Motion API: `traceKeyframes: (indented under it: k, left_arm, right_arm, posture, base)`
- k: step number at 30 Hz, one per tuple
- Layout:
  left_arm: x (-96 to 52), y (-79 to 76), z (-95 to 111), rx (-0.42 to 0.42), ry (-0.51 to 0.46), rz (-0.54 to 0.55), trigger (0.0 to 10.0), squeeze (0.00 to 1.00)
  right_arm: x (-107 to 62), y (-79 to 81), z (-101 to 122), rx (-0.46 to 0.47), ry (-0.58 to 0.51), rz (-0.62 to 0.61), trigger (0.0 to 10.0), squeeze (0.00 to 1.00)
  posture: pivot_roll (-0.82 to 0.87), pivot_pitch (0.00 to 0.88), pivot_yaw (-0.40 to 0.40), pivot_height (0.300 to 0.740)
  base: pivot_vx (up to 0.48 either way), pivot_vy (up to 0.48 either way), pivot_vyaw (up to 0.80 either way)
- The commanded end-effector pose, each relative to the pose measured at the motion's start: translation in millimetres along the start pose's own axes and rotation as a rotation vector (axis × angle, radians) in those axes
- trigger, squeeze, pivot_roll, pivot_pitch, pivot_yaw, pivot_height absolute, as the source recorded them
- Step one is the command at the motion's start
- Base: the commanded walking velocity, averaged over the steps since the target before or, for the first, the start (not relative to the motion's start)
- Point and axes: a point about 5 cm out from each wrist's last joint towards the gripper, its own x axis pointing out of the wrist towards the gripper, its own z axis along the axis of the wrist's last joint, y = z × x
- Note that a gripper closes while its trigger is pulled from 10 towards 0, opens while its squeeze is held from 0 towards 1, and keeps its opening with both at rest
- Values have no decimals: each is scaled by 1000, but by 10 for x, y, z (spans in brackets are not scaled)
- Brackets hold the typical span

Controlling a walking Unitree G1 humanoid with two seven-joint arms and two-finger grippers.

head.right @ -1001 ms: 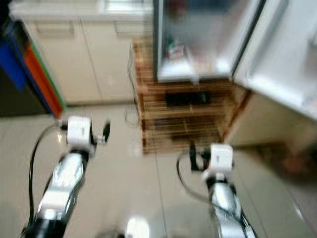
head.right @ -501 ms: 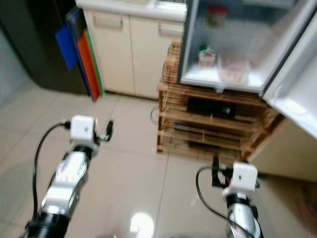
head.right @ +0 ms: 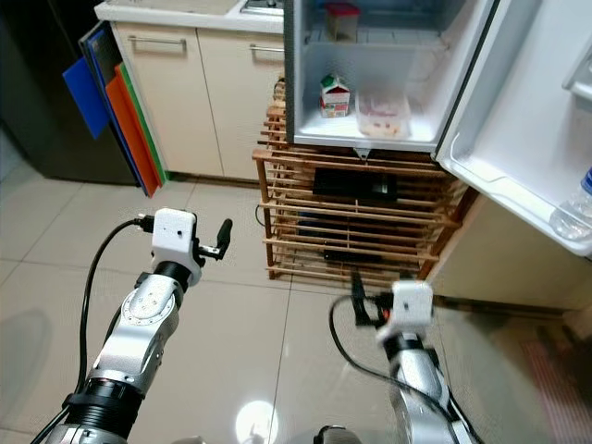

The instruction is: Restocking fridge

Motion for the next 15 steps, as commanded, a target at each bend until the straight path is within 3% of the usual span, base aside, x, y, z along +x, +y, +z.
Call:
traceKeyframes:
  k: [1, 2, 3, 5, 6, 8, 12, 15]
  left_arm:
    - [4, 26, 29, -16, -10, 6, 10000, 0]
    - [-13, 24, 33, -25, -13, 6, 10000, 0]
    - [-27, 26, 33, -30, -16, 7, 10000, 0]
    - [-40, 30, 31, -35, -16, 7, 10000, 0]
    - [-52, 41, 18, -34, -13, 10, 10000, 0]
    - [-63, 50, -8, -29, -5, 11, 10000, 0]
    - [-51, 50, -1, -21, -9, 12, 10000, 0]
    - [-39, 44, 11, -20, -13, 15, 10000, 0]
  right_arm:
    - [45, 30, 141, 7, -43, -1, 10000, 0]
    - [30, 91, 180, 18, -41, 17, 2196, 0]
    - [14, 139, 220, -7, -31, 52, 8863, 0]
    - [-2, 169, 255, -11, -33, 69, 8863, 0]
    - [-26, 207, 253, -31, -26, 88, 8078, 0]
    - [-57, 214, 229, -52, -14, 104, 10000, 0]
    - [-71, 154, 152, -65, 30, 109, 10000, 0]
    - [-79, 211, 133, -105, 44, 158, 10000, 0]
  posture:
    - [19, 43, 19, 740]
    - [22, 46, 15, 740]
    - [27, 49, 12, 740]
    - [27, 49, 12, 740]
    - [23, 52, 16, 740]
    - [26, 51, 16, 740]
    - [27, 51, 14, 740]
    - [29, 49, 10, 740]
  base:
    - [0, 0, 0]
    - [0, 0, 0]
    - [0, 0, 0]
    - [0, 0, 0]
    - [0, 0, 0]
    - [0, 0, 0]
    - [0, 0, 0]
    - [0, 0, 0]
